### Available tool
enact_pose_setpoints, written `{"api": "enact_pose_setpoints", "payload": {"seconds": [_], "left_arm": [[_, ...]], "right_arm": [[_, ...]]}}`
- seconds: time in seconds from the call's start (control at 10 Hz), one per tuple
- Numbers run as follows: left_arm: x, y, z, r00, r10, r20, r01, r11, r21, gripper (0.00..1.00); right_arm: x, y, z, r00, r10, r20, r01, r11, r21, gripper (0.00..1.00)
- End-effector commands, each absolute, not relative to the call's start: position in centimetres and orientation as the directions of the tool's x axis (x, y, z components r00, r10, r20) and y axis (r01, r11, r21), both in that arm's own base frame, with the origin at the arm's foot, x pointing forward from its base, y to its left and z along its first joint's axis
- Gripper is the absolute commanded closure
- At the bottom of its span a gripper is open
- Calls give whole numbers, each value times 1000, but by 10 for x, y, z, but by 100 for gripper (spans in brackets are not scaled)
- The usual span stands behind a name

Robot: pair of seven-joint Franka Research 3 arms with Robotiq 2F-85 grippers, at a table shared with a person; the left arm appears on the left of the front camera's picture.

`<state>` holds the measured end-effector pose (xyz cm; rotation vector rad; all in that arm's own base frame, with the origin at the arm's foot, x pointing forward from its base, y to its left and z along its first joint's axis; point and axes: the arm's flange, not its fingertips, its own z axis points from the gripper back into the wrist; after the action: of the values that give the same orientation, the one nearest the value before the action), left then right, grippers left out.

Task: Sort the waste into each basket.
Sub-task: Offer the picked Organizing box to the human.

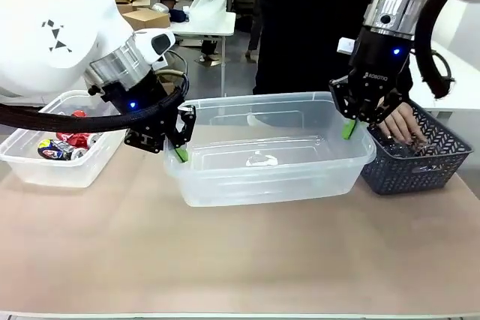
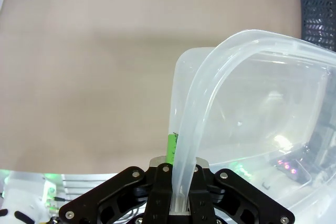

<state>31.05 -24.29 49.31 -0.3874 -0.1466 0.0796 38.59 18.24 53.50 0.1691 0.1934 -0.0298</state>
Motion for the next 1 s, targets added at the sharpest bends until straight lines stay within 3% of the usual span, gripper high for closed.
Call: {"api": "enact_pose_setpoints", "payload": {"seconds": [0.0,0.9], "left_arm": [[311,-238,500,981,134,137,-69,914,-401,100],[311,-238,500,981,134,137,-69,914,-401,100]], "right_arm": [[385,179,536,981,-27,-192,61,983,173,100],[385,179,536,981,-27,-192,61,983,173,100]]}}
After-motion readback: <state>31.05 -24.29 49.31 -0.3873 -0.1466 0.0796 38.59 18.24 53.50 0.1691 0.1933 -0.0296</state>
